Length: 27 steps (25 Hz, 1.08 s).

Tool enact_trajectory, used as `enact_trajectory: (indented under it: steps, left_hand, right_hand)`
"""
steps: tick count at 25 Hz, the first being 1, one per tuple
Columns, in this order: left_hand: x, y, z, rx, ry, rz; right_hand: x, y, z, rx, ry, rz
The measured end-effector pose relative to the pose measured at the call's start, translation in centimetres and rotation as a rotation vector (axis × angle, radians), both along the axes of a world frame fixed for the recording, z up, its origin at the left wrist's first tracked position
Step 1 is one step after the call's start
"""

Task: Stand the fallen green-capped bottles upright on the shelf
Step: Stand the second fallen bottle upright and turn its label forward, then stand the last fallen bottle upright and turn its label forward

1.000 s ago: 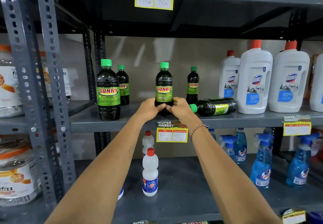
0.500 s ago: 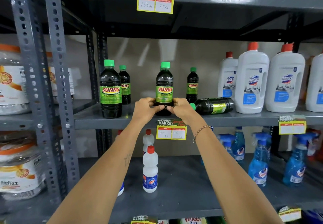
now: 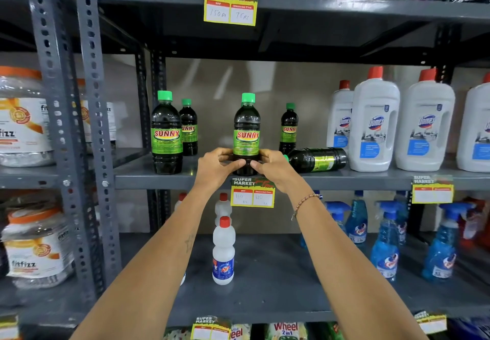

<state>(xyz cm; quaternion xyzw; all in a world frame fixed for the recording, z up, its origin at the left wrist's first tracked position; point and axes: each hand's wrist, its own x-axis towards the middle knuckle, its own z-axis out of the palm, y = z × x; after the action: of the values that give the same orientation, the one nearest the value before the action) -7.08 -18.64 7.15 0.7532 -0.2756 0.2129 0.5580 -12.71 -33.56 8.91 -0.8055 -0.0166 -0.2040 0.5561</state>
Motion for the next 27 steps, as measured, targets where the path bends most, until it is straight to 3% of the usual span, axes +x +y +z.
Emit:
enact_trajectory:
  steps: [10,14,17,20,22,27]
  left_hand:
    - [-0.2,0.0,-0.7,-0.044,-0.023,0.058]
    - [-2.1,-0.7,-1.9,-0.197,-0.335,0.252]
    - [-4.5,-3.6,-2.7,-0.048,-0.504,0.191]
    - [-4.8,-7.7,-4.5,0.255,-0.678,0.179]
    - [-4.1,-9.7,-5.3,0.413,-0.761,0.278]
    - [-3.6,-11.7,-6.4,0.561,-0.691,0.522]
  right_hand:
    - [-1.0,-0.4,-0.2,-0.047,-0.035,0.018]
    - [-2.4,-1.7,0.3,-0.07,-0.146,-0.159]
    - [-3.7,-4.1,1.1,-0.042,-0.287,-0.273]
    - [-4.7,-7.4,2.5,-0.235,-0.316,-0.421]
    - [-5.0,-9.4,3.1,-0.372,-0.255,-0.46]
    - [-5.4,-13.3,3.9,-0.757,0.08,-0.301]
